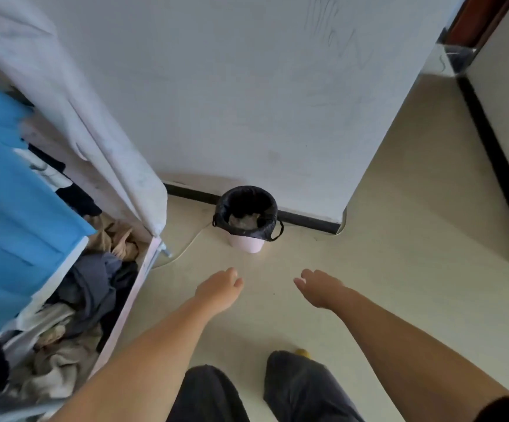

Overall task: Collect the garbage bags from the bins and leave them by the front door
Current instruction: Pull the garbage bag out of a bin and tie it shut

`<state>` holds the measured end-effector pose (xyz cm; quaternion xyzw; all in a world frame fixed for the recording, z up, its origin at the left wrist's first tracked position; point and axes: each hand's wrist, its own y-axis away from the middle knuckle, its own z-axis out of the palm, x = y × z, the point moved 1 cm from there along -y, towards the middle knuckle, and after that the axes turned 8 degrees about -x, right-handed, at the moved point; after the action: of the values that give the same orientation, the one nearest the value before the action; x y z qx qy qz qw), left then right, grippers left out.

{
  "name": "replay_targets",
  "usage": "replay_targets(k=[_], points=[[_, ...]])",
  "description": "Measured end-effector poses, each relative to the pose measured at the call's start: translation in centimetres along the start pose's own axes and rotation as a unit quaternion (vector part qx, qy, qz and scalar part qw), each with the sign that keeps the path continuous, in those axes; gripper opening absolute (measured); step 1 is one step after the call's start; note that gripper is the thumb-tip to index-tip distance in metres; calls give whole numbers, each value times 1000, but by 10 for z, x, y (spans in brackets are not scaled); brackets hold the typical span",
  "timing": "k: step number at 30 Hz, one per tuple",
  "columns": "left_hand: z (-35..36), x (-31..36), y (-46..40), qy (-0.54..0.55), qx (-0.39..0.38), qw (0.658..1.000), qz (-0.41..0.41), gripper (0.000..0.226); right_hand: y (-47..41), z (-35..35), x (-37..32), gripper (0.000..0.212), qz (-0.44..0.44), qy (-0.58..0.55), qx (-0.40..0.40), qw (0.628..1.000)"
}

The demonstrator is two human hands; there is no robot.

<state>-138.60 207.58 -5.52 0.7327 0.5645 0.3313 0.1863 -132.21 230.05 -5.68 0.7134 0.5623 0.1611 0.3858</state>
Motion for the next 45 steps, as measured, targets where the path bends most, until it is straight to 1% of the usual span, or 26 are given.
replay_targets(k=[4, 9, 13, 17, 18, 20, 21, 23, 25, 28, 29, 30, 31, 32, 36, 38, 40, 42, 43, 45], points=[[8, -4, -102, 44, -9, 999, -4, 39, -102, -9, 11, 49, 9, -20, -4, 1000], [43, -41, -249, 56, -8, 998, 0, 41, -251, 19, 15, 51, 5, -56, 4, 998], [81, -74, -355, 102, 19, 995, 2, 40, -364, 47, 14, 48, -10, -105, 29, 994], [103, -98, -445, 177, 67, 982, 5, 44, -453, 64, 13, 48, -36, -193, 72, 978], [104, -102, -463, 225, 81, 971, -2, 46, -472, 66, 13, 49, -42, -233, 74, 969], [104, -110, -493, 351, 106, 930, -21, 51, -505, 71, 13, 52, -46, -352, 72, 932], [104, -114, -504, 414, 105, 904, -31, 54, -517, 73, 11, 53, -48, -417, 65, 905], [101, -120, -515, 522, 74, 849, -32, 56, -534, 72, 5, 56, -48, -523, 54, 849], [98, -122, -518, 631, 45, 775, -2, 49, -539, 71, -2, 53, -46, -615, 49, 786], [90, -116, -515, 758, 27, 650, 54, 32, -535, 66, -9, 33, -57, -723, 63, 685], [87, -114, -513, 784, 25, 617, 63, 27, -533, 64, -11, 29, -65, -747, 67, 658], [86, -112, -512, 798, 25, 599, 66, 24, -530, 62, -13, 28, -72, -767, 69, 634], [86, -110, -511, 803, 26, 592, 62, 23, -529, 60, -14, 27, -74, -781, 67, 617], [88, -109, -509, 806, 26, 589, 58, 25, -526, 60, -13, 27, -73, -788, 64, 608], [104, -109, -495, 815, 14, 579, 35, 30, -515, 70, 0, 32, -70, -782, 50, 617], [114, -112, -489, 815, 17, 578, 21, 32, -509, 78, 10, 30, -72, -780, 38, 620], [118, -114, -487, 813, 32, 581, 16, 35, -506, 83, 17, 27, -77, -786, 29, 613], [117, -119, -490, 815, 54, 576, 17, 35, -506, 85, 23, 28, -83, -803, 24, 589], [115, -123, -492, 821, 65, 566, 24, 35, -507, 85, 26, 31, -83, -815, 19, 573], [108, -134, -495, 840, 80, 536, 43, 36, -510, 85, 34, 39, -74, -835, 12, 545]])
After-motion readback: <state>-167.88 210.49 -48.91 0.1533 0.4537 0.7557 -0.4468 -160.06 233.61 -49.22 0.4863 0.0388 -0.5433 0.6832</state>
